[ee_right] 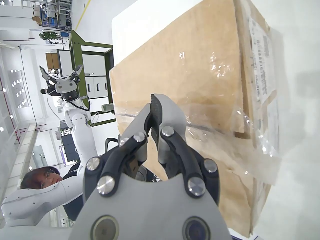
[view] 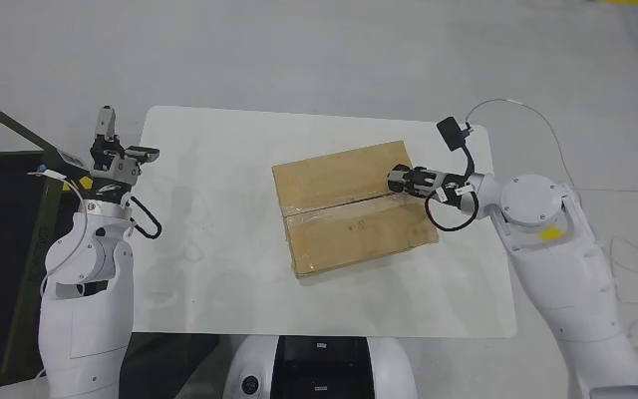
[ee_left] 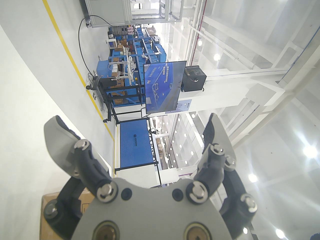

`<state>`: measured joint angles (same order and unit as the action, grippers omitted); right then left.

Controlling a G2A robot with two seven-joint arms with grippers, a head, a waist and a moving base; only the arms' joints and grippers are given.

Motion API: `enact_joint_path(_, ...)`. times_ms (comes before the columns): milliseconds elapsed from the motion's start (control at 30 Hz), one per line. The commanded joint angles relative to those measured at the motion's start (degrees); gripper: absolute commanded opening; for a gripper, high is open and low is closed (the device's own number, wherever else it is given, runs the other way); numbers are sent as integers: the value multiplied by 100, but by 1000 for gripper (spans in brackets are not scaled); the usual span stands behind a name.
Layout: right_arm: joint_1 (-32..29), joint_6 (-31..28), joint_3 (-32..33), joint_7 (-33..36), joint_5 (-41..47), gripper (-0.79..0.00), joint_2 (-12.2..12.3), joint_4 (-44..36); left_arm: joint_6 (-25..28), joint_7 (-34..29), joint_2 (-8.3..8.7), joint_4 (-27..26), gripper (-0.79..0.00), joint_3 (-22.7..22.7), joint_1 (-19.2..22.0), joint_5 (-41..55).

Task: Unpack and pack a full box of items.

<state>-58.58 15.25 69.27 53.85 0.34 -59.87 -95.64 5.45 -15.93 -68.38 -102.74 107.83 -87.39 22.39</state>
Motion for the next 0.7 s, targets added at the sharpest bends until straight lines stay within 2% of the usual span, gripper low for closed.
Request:
enact_joint_path(0,0,0,0,0,0,-785,0,0,0,0,0,0,0,0,0,0)
enact_joint_path(100,37,48,-167,7,-217,-785,-8,-221,0,0,0,0,0,0,0,0)
enact_joint_path(300,520,356,-895,310,-522,-785,-114,-462,0,0,0,0,0,0,0,0)
enact_joint_path(467,1090,726,-1663,399,-623,-785,-301,-270,0,0,0,0,0,0,0,0)
enact_joint_path(667,1601,856,-2341,474,-354,-785,-544,8,0,0,0,0,0,0,0,0)
